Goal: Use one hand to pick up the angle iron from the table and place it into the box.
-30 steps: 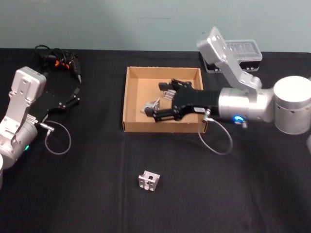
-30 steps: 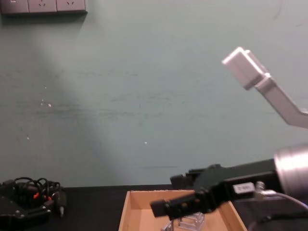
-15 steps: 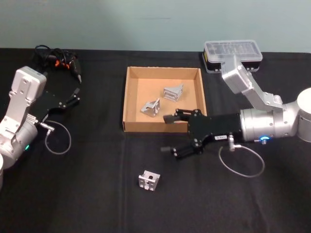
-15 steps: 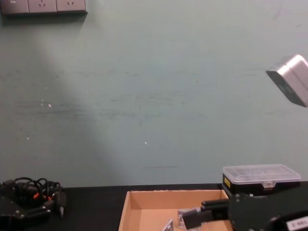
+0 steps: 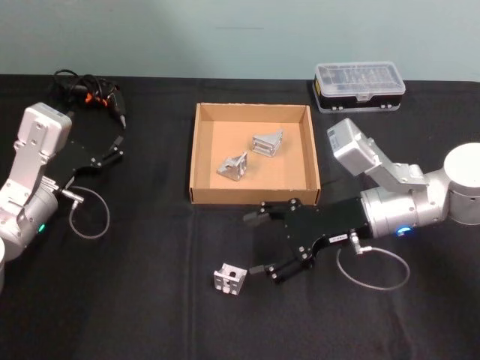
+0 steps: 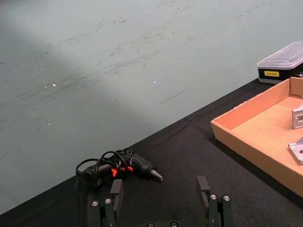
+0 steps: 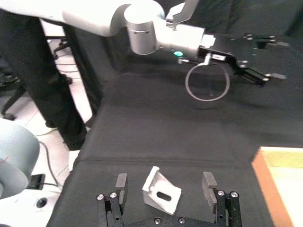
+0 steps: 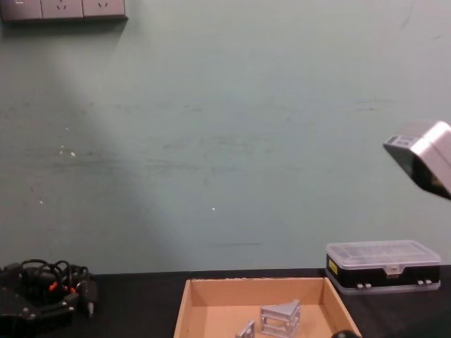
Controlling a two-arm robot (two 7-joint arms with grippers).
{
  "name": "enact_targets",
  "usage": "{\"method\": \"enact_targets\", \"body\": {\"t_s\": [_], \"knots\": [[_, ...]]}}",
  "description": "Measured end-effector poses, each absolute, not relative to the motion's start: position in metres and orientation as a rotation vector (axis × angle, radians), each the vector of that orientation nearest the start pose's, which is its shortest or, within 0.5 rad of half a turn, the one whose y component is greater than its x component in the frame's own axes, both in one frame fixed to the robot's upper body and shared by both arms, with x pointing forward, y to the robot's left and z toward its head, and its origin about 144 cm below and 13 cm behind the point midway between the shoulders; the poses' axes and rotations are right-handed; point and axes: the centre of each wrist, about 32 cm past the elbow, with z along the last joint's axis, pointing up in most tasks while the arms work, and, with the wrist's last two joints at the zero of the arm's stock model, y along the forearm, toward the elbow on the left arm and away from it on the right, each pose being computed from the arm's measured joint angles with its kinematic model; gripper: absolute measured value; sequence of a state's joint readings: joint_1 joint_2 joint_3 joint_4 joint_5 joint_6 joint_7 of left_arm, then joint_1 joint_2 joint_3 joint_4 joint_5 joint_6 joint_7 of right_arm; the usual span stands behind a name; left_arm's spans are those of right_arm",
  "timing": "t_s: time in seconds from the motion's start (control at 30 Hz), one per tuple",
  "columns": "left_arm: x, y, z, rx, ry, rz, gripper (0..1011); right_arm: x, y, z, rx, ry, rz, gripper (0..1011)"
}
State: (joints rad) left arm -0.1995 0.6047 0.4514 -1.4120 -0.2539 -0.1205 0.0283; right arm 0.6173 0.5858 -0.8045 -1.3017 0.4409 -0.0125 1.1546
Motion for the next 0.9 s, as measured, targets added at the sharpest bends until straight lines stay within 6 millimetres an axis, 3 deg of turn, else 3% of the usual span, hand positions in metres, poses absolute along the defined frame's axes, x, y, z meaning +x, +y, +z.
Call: {"method": "enact_targets", "body": {"t_s": [0.4,0.9], "knots": [[0.489,0.310,1.140,0.304,-0.285,1.248,1011,0.556,-0.238,1.201,-0.410,-0.091,0.070,1000],[0.489,0.310,1.140,0.305,-0.285,1.248,1011,0.522,-0.221,1.198,-0.501,-0.115,-0.052,1000]]}}
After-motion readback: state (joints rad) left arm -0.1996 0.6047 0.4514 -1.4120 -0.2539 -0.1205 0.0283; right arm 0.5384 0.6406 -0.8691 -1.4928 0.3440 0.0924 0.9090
